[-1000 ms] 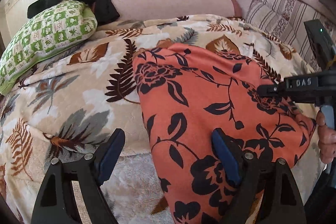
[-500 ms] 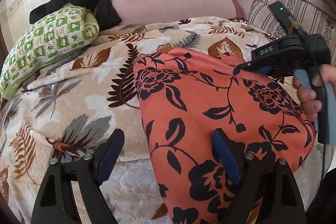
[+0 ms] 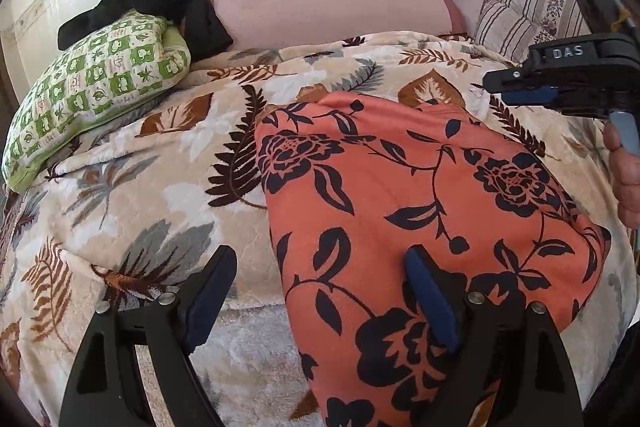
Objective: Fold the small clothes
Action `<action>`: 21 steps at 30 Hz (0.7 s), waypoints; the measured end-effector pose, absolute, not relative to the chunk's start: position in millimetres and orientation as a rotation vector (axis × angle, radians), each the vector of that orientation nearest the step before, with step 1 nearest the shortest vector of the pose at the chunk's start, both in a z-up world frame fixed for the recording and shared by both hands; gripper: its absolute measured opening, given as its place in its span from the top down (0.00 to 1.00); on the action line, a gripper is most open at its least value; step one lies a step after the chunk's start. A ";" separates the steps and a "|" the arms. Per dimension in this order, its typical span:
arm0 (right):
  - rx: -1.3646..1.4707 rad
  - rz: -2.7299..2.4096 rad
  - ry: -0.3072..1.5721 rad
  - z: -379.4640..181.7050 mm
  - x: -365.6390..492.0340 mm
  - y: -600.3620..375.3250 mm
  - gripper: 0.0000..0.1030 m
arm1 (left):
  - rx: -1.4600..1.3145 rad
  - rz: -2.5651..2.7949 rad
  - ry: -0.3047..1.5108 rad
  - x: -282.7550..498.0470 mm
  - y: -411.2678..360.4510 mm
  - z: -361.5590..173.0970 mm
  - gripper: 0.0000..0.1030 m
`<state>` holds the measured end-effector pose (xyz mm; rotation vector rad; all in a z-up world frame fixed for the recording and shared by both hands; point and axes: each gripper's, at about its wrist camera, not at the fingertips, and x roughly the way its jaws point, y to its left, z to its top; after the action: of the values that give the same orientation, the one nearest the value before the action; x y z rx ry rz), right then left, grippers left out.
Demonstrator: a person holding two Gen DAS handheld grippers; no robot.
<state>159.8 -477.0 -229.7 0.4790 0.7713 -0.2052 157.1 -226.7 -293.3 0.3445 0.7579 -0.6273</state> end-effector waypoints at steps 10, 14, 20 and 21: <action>0.491 -0.215 0.903 -252.2 116.3 -447.6 0.67 | 0.325 -0.620 0.775 160.1 -226.0 -294.7 0.14; 0.489 -0.221 0.984 -284.3 115.3 -441.1 0.66 | 0.332 -0.612 0.774 159.0 -227.1 -295.8 0.14; 0.571 -0.184 0.987 -280.9 116.0 -454.8 0.63 | 0.320 -0.614 0.772 159.0 -224.5 -290.4 0.14; 0.575 -0.180 0.973 -276.2 116.1 -457.0 0.63 | 0.311 -0.614 0.762 159.2 -222.8 -286.1 0.14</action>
<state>116.1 -457.0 -276.2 0.5747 0.9733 -0.1803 159.2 -222.8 -286.1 0.3108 0.7616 -0.6141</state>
